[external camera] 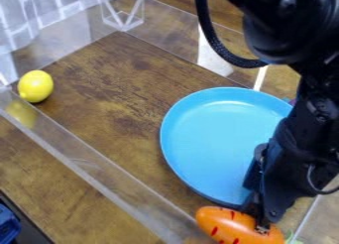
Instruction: Remove the carrot from the blue tray and put it on the table
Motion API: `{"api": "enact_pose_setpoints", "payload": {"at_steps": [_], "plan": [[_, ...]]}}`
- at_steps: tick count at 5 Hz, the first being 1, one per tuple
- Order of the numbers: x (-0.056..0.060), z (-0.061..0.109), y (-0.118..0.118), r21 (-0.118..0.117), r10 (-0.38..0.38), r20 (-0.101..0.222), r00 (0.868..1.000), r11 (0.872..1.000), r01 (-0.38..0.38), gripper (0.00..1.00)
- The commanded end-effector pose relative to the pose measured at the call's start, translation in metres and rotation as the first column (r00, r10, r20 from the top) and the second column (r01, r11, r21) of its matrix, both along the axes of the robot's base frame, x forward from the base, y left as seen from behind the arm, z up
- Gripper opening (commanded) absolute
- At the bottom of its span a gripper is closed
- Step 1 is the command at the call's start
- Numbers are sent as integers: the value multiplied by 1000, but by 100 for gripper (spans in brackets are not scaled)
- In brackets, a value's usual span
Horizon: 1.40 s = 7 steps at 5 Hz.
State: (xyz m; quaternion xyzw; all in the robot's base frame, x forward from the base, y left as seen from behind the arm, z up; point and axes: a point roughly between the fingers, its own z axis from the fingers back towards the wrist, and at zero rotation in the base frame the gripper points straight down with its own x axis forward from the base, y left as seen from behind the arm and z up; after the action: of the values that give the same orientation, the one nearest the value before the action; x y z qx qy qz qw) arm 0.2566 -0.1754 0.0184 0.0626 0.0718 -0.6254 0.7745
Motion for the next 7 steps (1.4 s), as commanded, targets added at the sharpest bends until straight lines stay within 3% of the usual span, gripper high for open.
{"api": "enact_pose_setpoints", "payload": {"at_steps": [1,2,3,5,7], "plan": [[-15,-9,0,28,12,-95,995,1000,-10,100],[-19,-9,0,29,30,-111,993,999,-27,100],[-23,-10,0,27,50,-120,992,999,-47,0],[-11,8,16,48,198,-117,973,980,-193,0],[2,36,37,64,319,-113,941,948,-313,0]]}}
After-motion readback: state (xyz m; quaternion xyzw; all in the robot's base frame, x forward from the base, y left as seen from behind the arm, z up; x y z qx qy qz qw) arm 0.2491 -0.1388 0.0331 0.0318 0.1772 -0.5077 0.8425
